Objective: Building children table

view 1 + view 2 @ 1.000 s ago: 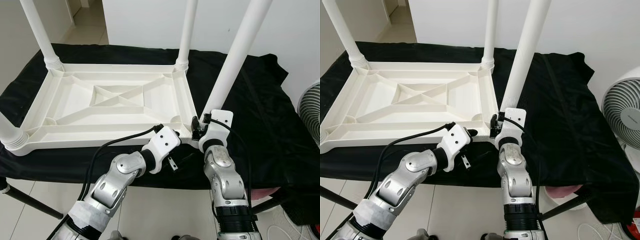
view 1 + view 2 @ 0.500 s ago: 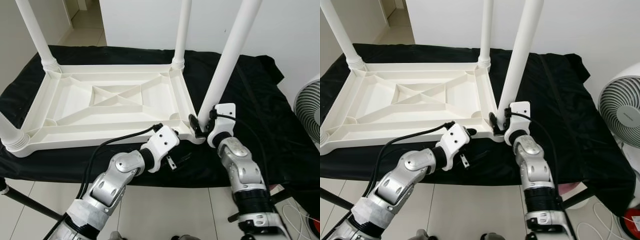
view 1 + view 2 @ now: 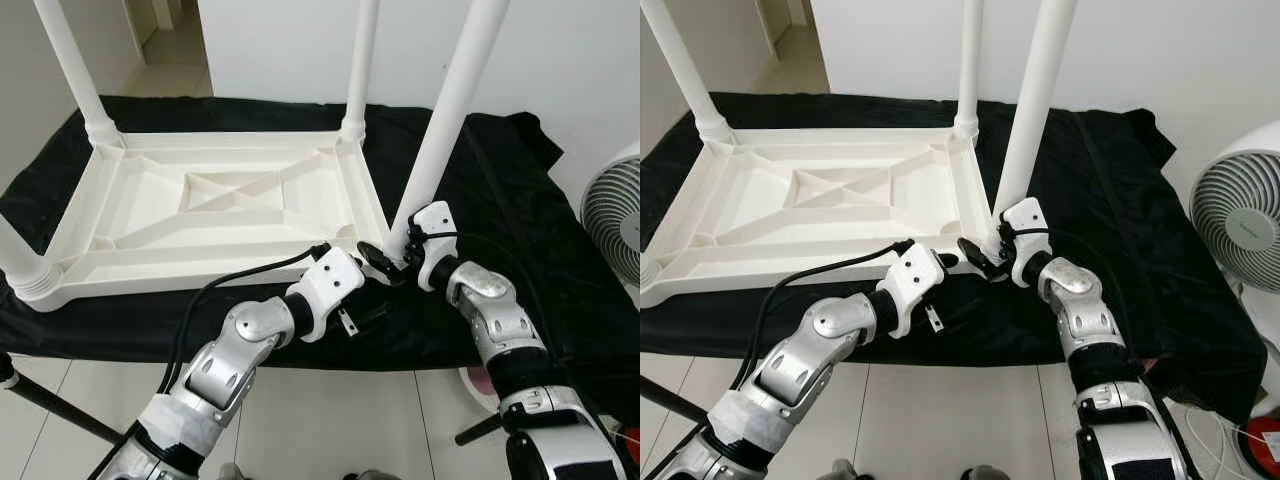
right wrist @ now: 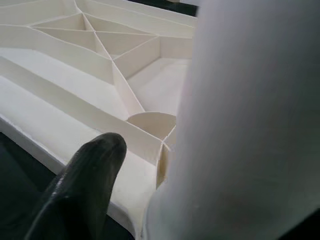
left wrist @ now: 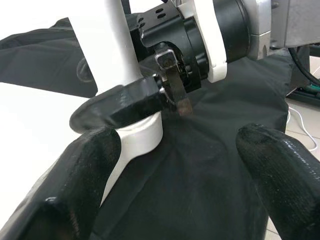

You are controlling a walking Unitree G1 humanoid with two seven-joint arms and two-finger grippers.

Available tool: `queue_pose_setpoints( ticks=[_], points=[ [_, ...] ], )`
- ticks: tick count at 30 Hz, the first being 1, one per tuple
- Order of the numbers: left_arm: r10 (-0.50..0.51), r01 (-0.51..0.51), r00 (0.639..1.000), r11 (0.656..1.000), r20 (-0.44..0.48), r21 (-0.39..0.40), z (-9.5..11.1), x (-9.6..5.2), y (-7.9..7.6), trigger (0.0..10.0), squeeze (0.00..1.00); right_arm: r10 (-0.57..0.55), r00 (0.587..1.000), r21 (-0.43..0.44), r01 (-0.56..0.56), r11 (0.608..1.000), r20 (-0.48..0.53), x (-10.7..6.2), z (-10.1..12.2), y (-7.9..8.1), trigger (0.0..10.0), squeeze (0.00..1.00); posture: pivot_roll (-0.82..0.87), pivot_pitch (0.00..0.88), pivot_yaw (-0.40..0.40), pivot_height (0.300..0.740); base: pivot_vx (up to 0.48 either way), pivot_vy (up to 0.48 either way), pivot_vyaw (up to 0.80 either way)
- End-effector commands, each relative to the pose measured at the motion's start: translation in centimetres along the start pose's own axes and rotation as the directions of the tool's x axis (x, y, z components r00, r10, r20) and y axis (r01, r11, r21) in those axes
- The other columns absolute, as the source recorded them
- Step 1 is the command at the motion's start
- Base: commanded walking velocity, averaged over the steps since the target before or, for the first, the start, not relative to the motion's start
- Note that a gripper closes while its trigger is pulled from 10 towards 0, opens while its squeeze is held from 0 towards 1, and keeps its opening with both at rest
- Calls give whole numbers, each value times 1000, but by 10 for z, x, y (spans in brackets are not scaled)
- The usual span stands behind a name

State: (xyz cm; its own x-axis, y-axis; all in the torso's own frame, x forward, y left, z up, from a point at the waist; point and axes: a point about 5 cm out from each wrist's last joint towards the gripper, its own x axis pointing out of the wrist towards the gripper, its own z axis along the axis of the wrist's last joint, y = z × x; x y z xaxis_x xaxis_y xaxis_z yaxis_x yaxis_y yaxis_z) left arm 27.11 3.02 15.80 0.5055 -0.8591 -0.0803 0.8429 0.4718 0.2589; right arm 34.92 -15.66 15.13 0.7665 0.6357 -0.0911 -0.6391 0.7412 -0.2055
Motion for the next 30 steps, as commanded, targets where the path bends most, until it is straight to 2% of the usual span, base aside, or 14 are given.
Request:
queue_pose_setpoints(
  ticks=[1, 2, 3, 14, 15, 18, 20, 21, 24, 27, 29, 30],
  points=[
    [-46, 46, 999, 999, -5, 7, 0, 1, -2, 10000, 0, 62, 998, -21, -62, 998, -14, 4, 0, 5, 2706, 0, -97, 19, 0, 740, 0, 0, 0],
    [-46, 46, 999, 999, -4, 7, 0, 1, -2, 10000, 0, 69, 997, -21, -69, 997, -22, 4, -1, 4, 2706, 0, -97, 19, 0, 740, 0, 0, 0],
    [-44, 44, 999, 999, -4, 7, 1, 1, -1, 10000, 0, 78, 996, -25, -79, 997, -33, 3, -4, 3, 0, 0, -97, 19, 0, 740, 0, 0, 0],
    [-44, 43, 999, 999, 24, 10, 8, 9, -1, 10000, 0, 97, 994, 29, -96, 995, -50, -2, -19, 1, 0, 0, -103, 25, 3, 740, 0, 0, 0],
    [-53, 53, 998, 999, 24, 12, 8, 10, -3, 10000, 0, 56, 998, 54, -54, 997, -38, -2, -19, 0, 10000, 0, -108, 25, 7, 740, 0, 0, 0],
    [-58, 58, 998, 998, 23, 12, 8, 9, -4, 10000, 0, 29, 999, 77, -27, 997, -32, -1, -19, -2, 10000, 0, -108, 25, 7, 740, 0, 0, 0],
    [-58, 58, 998, 998, 21, 11, 7, 9, -4, 10000, 0, -74, 996, 73, 78, 994, -54, -1, -22, -4, 10000, 0, -110, 29, 4, 740, 0, 0, 0],
    [-58, 58, 998, 998, 21, 11, 7, 9, -4, 10000, 0, -74, 996, 73, 78, 994, -54, -1, -22, -4, 10000, 0, -110, 29, 4, 740, 0, 0, 0],
    [-50, 50, 998, 999, 23, 9, 8, 10, -3, 10000, 0, -184, 980, 93, 191, 977, -71, 0, -25, -2, 10000, 0, -106, 33, 0, 740, 0, 0, 0],
    [-50, 50, 998, 999, 26, 8, 8, 10, -4, 10000, 0, -264, 960, 131, 274, 953, -87, 1, -27, 1, 10000, 0, -107, 35, 0, 740, 0, 0, 0],
    [-55, 55, 998, 998, 22, 5, 7, 10, -6, 10000, 0, -390, 916, 181, 401, 898, -97, 3, -27, 6, 10000, 0, -111, 36, 0, 740, 0, 0, 0],
    [-55, 55, 998, 998, 22, 5, 7, 10, -6, 10000, 0, -390, 916, 181, 401, 898, -97, 3, -27, 6, 10000, 0, -111, 36, 0, 740, 0, 0, 0]
  ],
)
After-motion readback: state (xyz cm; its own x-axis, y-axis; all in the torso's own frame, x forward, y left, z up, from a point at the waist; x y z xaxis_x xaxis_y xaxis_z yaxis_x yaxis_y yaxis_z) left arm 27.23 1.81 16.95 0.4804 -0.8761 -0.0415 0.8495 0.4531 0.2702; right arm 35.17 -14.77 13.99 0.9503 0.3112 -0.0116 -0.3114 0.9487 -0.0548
